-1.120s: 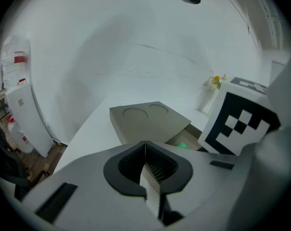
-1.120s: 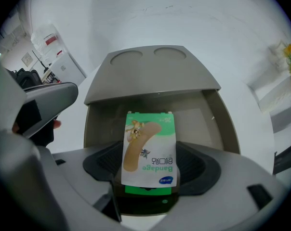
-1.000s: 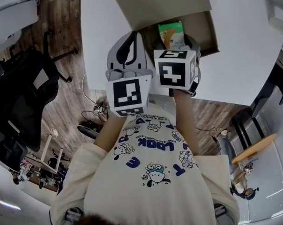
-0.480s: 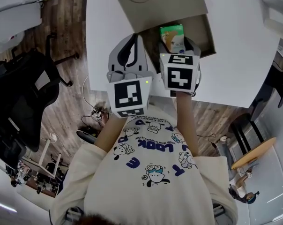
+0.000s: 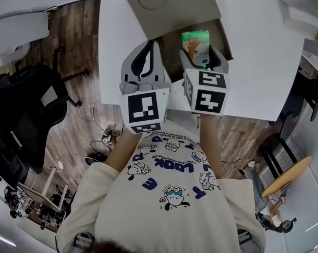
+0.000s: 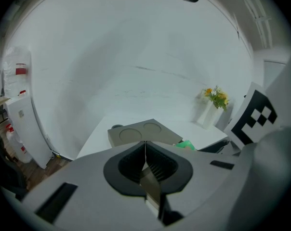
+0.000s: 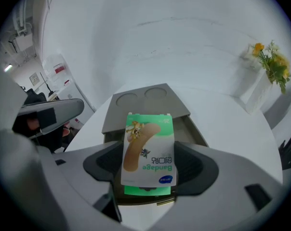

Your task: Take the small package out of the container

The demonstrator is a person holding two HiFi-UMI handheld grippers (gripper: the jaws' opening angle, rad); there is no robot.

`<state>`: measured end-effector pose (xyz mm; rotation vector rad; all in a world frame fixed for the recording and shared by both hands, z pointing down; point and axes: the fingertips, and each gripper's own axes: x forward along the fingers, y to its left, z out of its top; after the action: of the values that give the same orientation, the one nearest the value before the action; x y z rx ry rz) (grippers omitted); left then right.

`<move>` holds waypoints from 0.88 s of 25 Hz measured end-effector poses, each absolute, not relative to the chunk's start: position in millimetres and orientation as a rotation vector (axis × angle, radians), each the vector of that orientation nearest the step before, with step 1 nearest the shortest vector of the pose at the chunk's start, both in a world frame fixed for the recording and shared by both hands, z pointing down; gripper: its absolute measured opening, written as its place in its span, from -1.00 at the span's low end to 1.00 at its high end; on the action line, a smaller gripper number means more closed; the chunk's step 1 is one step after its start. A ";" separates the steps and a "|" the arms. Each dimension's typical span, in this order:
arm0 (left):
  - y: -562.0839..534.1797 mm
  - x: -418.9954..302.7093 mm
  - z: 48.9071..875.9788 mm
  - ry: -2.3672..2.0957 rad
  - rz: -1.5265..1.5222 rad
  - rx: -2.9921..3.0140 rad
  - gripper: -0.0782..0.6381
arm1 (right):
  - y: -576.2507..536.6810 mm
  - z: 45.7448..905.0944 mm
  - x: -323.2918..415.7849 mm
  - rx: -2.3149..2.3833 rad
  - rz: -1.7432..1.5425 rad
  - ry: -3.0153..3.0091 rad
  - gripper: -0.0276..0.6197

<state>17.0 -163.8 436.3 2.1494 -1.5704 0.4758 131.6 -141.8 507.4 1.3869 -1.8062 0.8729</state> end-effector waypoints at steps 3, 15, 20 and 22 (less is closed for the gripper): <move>-160.7 19.9 422.4 -1.578 0.454 2.174 -0.73 | -141.7 489.9 134.0 1.423 0.828 -1.842 0.02; -150.6 31.0 364.5 -1.654 0.357 2.271 -0.73 | -141.5 426.1 132.6 1.530 0.695 -1.982 0.02; -149.2 31.0 346.1 -1.683 0.331 2.313 -0.73 | -145.5 403.9 129.2 1.566 0.636 -2.033 0.02; -149.6 29.5 338.9 -1.695 0.322 2.326 -0.73 | -146.7 396.3 127.2 1.574 0.617 -2.048 0.02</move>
<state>29.5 -149.6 338.9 2.3262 -1.6949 0.3218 127.2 -146.7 396.3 1.5744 -2.0480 0.6174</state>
